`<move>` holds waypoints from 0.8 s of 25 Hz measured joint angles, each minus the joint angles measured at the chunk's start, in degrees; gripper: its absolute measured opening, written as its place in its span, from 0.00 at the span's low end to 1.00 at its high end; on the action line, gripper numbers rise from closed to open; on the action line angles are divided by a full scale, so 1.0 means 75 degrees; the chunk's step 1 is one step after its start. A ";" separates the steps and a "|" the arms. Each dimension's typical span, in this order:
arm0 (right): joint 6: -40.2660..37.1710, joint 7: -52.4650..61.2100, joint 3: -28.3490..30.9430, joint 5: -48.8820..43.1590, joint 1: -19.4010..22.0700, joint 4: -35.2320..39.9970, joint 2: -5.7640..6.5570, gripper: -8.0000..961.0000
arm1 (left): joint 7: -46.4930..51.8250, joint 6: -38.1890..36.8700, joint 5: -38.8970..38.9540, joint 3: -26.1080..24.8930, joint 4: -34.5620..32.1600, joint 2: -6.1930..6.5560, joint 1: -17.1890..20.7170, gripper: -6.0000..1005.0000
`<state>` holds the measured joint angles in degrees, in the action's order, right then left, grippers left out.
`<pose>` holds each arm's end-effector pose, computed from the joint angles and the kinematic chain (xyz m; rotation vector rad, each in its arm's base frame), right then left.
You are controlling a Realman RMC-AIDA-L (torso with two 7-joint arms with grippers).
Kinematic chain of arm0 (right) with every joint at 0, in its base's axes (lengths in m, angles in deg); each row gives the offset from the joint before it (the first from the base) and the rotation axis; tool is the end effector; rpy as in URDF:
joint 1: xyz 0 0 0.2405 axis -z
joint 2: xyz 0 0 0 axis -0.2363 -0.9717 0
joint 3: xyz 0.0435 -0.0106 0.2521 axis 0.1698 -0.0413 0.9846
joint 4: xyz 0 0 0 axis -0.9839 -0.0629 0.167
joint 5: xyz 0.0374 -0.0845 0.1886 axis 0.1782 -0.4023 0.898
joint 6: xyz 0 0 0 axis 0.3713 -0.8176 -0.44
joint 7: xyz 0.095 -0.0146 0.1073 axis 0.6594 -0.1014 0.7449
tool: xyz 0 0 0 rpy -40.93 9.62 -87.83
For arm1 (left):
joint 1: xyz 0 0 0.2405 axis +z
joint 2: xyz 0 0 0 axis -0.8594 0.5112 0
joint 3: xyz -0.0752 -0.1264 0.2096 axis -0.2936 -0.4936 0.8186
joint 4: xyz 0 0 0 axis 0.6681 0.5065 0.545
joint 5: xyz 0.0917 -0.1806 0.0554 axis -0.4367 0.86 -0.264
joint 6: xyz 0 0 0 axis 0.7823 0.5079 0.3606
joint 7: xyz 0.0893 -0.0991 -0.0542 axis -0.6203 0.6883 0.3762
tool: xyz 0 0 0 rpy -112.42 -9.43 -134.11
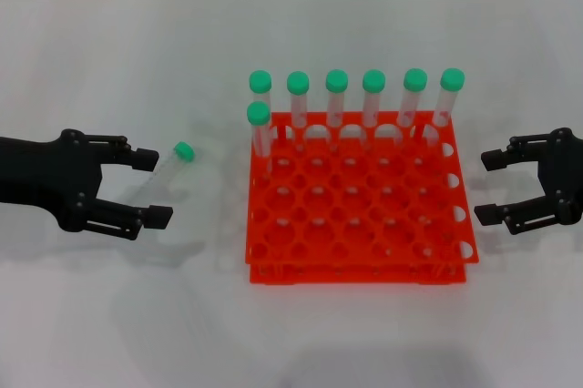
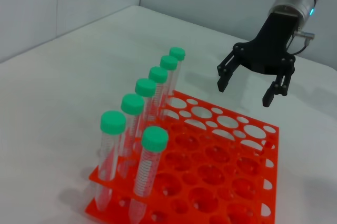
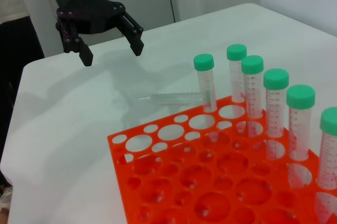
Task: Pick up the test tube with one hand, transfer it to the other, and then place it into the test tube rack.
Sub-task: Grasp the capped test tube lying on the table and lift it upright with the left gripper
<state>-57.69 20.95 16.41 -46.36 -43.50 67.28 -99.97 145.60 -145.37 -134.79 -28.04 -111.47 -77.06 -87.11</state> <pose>0.2630 0.3379 0.0419 -2.9369 0.4130 0.3193 -0.2702 0.3099 0.0682 -2.9621 -0.5634 -0.3692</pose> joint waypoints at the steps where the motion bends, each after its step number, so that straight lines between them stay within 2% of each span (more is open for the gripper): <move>1: 0.0001 0.0000 0.0000 0.0000 0.0001 0.0000 0.0000 0.85 | 0.0000 0.0005 0.0001 -0.0005 0.0000 -0.0004 -0.0001 0.86; 11: -0.0024 0.0000 -0.0012 0.0011 0.0006 0.0000 -0.0005 0.85 | 0.0365 -0.0042 0.0028 0.0008 -0.0179 -0.0038 -0.0027 0.86; 15: -0.0022 0.0000 -0.0017 0.0005 0.0006 0.0005 -0.0010 0.85 | 0.1248 -0.0122 0.0039 0.0011 -0.0676 -0.0083 -0.0013 0.86; 20: -0.0001 -0.0027 -0.0019 0.0001 0.0002 0.0020 -0.0011 0.86 | 0.2382 -0.0317 -0.0137 0.0331 -0.1127 -0.0117 -0.0097 0.86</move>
<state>-57.70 20.75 16.27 -46.35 -43.49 67.42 -100.06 163.46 -147.75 -135.82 -25.56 -119.92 -77.93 -87.84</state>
